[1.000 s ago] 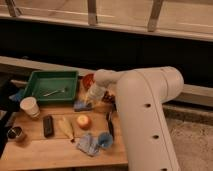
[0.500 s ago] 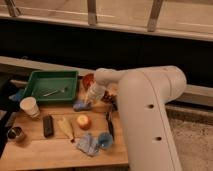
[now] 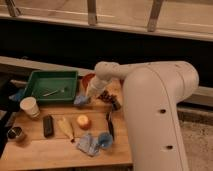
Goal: Place sponge in plastic cup
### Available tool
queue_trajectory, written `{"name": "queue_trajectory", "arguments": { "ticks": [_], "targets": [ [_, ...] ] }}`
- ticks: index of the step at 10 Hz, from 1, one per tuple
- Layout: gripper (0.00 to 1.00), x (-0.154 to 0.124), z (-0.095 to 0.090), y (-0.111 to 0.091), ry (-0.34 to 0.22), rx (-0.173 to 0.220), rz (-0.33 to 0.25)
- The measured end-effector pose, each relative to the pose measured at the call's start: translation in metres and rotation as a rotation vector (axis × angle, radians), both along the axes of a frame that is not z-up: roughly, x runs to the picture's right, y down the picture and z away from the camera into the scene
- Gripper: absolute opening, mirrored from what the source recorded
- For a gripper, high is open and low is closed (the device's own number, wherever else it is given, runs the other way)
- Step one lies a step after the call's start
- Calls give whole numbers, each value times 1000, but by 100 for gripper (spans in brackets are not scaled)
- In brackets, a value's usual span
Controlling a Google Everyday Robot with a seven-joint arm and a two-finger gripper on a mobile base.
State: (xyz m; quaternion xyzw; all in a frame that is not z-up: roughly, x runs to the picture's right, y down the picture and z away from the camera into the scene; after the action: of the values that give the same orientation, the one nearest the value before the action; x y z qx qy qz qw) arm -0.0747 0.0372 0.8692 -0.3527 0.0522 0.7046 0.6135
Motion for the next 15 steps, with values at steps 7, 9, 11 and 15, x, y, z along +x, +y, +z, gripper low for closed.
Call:
{"name": "queue_trajectory", "arguments": {
  "ticks": [7, 9, 11, 15],
  "targets": [
    [0, 59, -54, -32, -84, 23, -127],
    [0, 60, -76, -21, -115, 16, -193],
    [0, 67, -97, -8, -116, 11, -220],
    [0, 96, -126, 37, -94, -45, -196]
  ]
}}
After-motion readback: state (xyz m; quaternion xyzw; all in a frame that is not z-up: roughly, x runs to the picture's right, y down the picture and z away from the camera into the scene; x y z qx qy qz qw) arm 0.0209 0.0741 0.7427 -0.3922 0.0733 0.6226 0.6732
